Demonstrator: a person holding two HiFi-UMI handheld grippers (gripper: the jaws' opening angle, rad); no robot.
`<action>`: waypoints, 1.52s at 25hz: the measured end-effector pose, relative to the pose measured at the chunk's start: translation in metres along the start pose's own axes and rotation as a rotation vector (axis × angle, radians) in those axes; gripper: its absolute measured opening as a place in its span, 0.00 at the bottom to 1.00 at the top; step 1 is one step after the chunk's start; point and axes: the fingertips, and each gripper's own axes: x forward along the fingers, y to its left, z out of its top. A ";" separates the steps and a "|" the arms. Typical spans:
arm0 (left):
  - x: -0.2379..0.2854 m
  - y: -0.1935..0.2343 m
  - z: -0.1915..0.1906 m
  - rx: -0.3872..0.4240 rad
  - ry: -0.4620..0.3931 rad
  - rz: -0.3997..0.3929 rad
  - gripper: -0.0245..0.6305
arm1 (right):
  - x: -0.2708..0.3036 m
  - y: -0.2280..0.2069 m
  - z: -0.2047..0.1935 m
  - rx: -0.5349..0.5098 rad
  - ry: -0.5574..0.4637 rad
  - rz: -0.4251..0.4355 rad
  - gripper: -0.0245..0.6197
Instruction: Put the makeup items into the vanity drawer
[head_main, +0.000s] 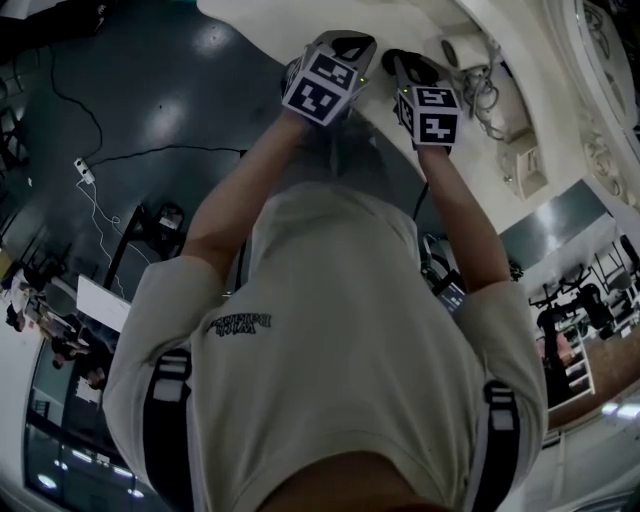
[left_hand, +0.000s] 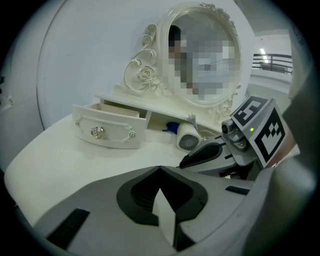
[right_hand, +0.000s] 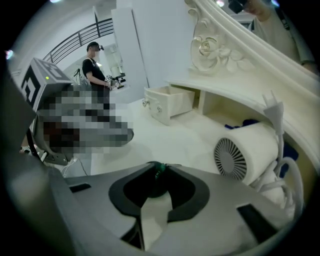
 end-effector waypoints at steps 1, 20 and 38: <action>0.000 -0.001 -0.001 0.002 0.007 -0.003 0.06 | 0.001 0.000 0.000 -0.002 -0.002 -0.002 0.15; -0.014 0.004 0.002 -0.001 -0.007 0.019 0.06 | -0.008 0.004 0.010 -0.096 -0.063 -0.027 0.04; -0.114 0.009 0.096 0.082 -0.217 0.161 0.06 | -0.130 0.023 0.148 -0.135 -0.449 -0.015 0.04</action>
